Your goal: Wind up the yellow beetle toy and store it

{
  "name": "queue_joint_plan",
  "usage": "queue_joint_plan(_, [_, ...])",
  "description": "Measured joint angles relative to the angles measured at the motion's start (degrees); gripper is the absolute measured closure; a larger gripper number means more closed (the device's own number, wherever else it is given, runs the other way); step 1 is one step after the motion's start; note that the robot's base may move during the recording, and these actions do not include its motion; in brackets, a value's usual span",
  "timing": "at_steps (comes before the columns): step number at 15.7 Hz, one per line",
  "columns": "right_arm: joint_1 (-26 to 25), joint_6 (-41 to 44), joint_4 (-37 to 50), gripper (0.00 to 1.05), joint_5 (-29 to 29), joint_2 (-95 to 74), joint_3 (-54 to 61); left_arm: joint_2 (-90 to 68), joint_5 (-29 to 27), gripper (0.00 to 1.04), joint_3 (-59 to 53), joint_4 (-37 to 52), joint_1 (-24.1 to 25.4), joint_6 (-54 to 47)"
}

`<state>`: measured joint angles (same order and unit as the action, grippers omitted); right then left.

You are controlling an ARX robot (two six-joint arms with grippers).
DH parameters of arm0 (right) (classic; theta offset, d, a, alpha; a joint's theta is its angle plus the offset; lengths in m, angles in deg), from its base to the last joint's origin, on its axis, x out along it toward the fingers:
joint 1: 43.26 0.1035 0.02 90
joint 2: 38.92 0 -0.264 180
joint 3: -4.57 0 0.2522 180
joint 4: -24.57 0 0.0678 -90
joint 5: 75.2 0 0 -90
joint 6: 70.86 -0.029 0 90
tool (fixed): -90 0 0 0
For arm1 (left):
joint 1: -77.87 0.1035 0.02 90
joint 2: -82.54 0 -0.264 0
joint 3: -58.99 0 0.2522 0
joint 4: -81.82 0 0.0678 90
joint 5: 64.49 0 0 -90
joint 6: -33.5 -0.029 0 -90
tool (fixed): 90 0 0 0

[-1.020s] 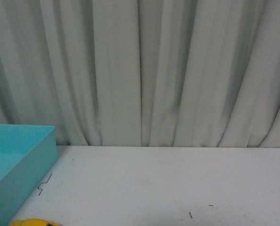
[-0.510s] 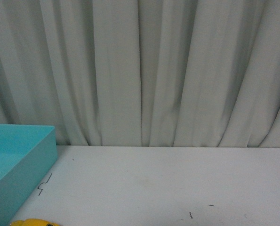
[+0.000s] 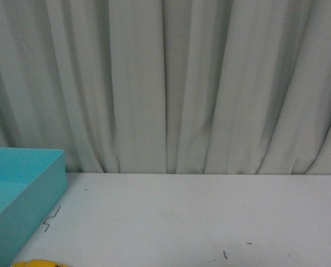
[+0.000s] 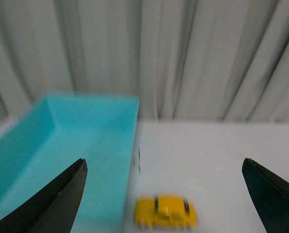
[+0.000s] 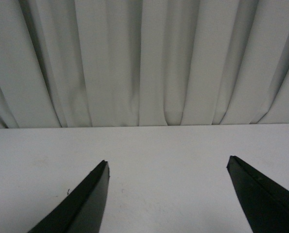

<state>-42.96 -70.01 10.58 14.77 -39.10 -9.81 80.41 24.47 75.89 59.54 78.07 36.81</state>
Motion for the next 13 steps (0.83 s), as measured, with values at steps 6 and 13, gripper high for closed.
queue_joint_plan(6, [0.00, -0.04, -0.02, 0.05, 0.00, -0.02, 0.00, -18.05, -1.38, 0.07, 13.60, -5.92, 2.14, 13.35])
queue_joint_plan(13, [0.00, 0.00, -0.02, 0.07, 0.02, -0.02, 0.00, -66.60, 1.03, 0.07, 36.63, 16.31, -4.13, -0.11])
